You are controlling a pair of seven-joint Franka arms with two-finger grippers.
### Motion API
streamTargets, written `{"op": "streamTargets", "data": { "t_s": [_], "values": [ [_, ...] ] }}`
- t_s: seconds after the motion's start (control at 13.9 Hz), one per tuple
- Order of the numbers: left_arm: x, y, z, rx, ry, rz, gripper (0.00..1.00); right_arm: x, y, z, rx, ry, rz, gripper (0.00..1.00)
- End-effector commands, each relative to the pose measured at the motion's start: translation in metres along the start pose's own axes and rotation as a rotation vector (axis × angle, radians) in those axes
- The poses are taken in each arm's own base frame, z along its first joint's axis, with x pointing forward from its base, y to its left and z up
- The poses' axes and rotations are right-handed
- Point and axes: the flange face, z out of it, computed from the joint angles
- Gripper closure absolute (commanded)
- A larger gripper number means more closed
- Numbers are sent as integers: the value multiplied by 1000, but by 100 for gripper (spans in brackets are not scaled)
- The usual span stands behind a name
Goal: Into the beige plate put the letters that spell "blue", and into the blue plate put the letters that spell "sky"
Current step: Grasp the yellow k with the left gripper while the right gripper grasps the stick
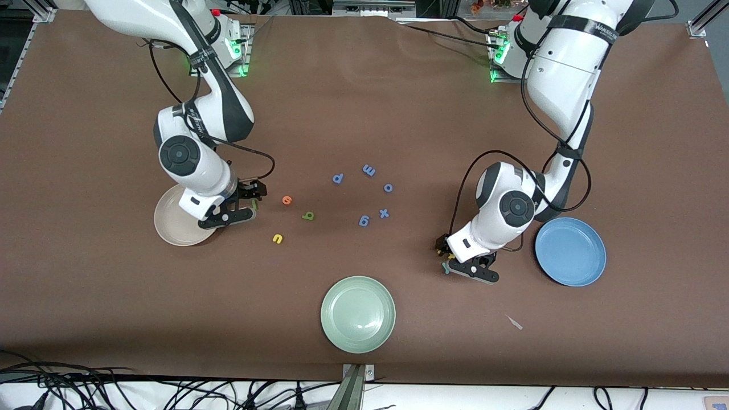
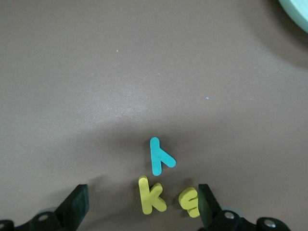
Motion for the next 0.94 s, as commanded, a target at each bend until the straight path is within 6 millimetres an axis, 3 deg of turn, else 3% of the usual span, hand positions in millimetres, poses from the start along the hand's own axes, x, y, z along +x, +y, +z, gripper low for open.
{"op": "streamTargets", "data": {
  "t_s": [0.0, 0.14, 0.36, 0.43, 0.58, 0.86],
  "values": [
    [8, -1, -2, -3, 17, -9, 0, -41, 3, 25, 7, 69, -2, 0],
    [8, -2, -2, -2, 17, -9, 5, -44, 4, 41, 8, 70, -18, 0],
    [8, -3, -2, -1, 18, 1, 42, -46, 6, 62, 6, 47, -51, 0],
    [8, -3, -2, -1, 18, 4, 49, -46, 6, 70, 8, 47, -54, 0],
    [8, -3, -2, -2, 16, 3, 52, -45, 7, 80, 8, 33, -52, 0],
    [8, -1, 0, -3, 14, 0, 48, -37, 11, 81, 10, 40, -40, 4]
  ]
}}
